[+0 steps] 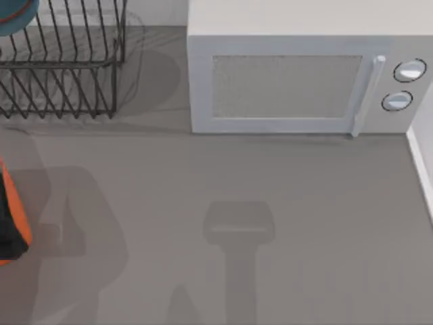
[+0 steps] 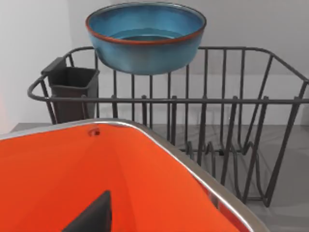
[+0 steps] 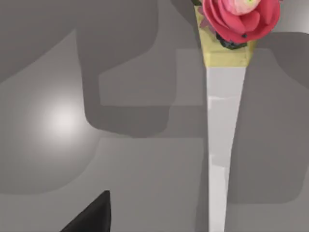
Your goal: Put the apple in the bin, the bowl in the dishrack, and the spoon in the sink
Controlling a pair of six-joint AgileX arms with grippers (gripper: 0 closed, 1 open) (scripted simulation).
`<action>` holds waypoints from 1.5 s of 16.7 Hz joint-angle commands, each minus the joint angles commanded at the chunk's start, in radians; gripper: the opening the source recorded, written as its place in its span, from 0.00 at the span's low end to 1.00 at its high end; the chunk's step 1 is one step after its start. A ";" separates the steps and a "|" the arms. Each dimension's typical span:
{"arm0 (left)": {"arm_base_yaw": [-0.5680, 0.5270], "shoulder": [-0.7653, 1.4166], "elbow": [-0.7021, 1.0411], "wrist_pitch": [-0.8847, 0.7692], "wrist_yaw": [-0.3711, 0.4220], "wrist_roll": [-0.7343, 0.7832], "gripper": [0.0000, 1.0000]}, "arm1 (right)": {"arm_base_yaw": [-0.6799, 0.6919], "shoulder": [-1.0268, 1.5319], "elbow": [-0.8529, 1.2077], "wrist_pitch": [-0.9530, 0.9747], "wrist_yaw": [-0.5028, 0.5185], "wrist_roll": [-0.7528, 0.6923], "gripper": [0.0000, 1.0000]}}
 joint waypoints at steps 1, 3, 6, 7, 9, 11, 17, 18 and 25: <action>0.000 0.000 0.000 0.000 0.000 0.000 1.00 | 0.001 0.025 -0.029 0.060 0.000 0.001 1.00; 0.000 0.000 0.000 0.000 0.000 0.000 1.00 | 0.001 0.072 -0.080 0.159 0.000 0.003 1.00; 0.000 0.000 0.000 0.000 0.000 0.000 1.00 | 0.002 0.112 -0.124 0.231 0.000 0.003 1.00; 0.000 0.000 0.000 0.000 0.000 0.000 1.00 | 0.002 0.114 -0.126 0.234 0.000 0.003 1.00; 0.000 0.000 0.000 0.000 0.000 0.000 1.00 | 0.002 0.114 -0.126 0.234 0.000 0.003 1.00; 0.000 0.000 0.000 0.000 0.000 0.000 1.00 | 0.002 0.114 -0.126 0.234 0.000 0.003 0.92; 0.000 0.000 0.000 0.000 0.000 0.000 1.00 | 0.002 0.114 -0.126 0.234 0.000 0.003 0.47; 0.000 0.000 0.000 0.000 0.000 0.000 1.00 | 0.002 0.114 -0.126 0.234 0.000 0.003 0.40; 0.000 0.000 0.000 0.000 0.000 0.000 1.00 | 0.002 0.114 -0.126 0.234 0.000 0.003 0.00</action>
